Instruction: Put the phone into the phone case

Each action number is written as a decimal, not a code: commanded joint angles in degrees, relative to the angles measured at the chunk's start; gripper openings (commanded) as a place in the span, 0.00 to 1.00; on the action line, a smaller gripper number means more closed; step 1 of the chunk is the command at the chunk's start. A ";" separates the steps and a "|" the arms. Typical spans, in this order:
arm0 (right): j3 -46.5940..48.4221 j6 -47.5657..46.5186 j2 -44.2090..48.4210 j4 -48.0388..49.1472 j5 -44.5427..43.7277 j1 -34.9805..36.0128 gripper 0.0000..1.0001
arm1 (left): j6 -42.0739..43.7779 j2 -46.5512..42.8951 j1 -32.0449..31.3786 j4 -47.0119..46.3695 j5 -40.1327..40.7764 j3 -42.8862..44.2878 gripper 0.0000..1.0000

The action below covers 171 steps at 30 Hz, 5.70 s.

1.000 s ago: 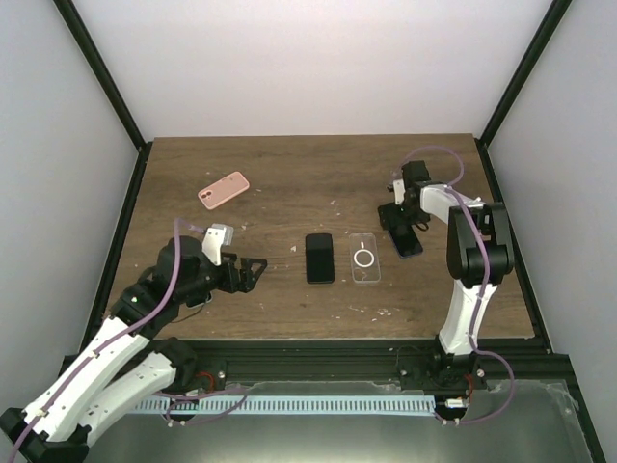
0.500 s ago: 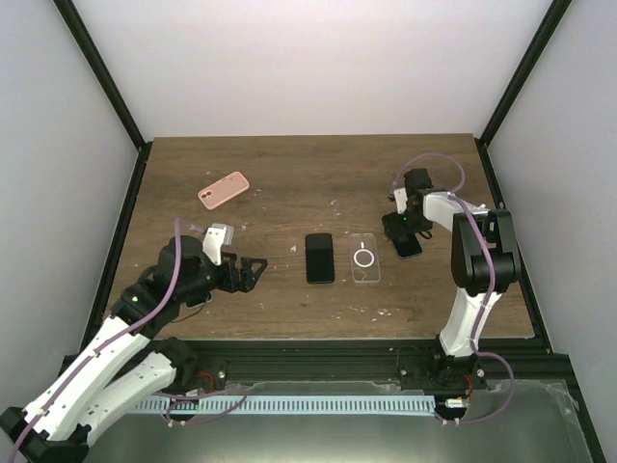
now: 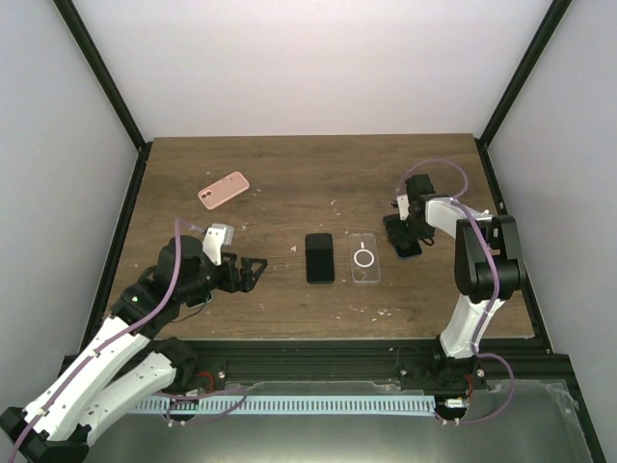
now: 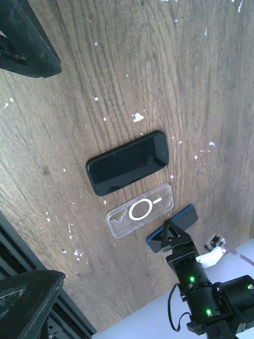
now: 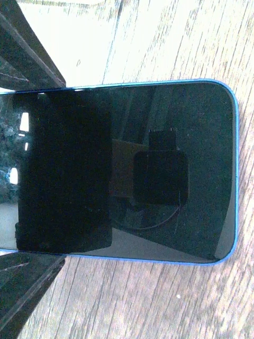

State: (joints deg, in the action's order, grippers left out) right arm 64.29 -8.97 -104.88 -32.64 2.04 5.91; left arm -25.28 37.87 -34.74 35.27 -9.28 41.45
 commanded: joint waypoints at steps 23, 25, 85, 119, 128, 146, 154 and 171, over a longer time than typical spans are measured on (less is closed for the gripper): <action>-0.66 19.37 6.28 -7.24 -1.63 8.08 0.60 | 0.05 -2.24 0.27 -0.13 0.67 0.02 1.00; -1.78 20.46 8.35 -6.98 -1.27 8.54 0.58 | 0.05 -2.47 0.24 -0.20 0.69 0.02 1.00; -14.28 37.32 11.89 9.35 -2.43 21.86 0.72 | -0.21 -3.00 0.29 -0.45 1.12 -0.34 1.00; -16.22 25.20 8.61 16.88 8.10 14.74 0.85 | -5.50 5.17 0.28 -4.98 -2.21 -2.13 0.85; -23.79 27.99 15.10 17.12 13.74 16.84 0.70 | -10.29 13.08 -1.35 -10.91 -5.36 -2.95 0.79; -27.99 26.92 14.04 28.28 16.79 21.25 0.64 | -20.22 30.08 -6.67 -29.79 -9.30 -7.47 0.62; -24.46 26.54 8.59 28.92 20.00 27.46 0.62 | -23.17 32.28 -4.79 -35.13 -10.43 -10.88 0.59; -28.05 40.90 13.25 32.93 11.81 35.97 0.55 | -17.68 38.06 -2.70 -34.59 -8.17 -8.10 0.47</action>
State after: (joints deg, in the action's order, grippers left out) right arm 39.18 26.41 -93.49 4.84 18.37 41.28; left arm -46.85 72.66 -37.85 1.23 -19.20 29.85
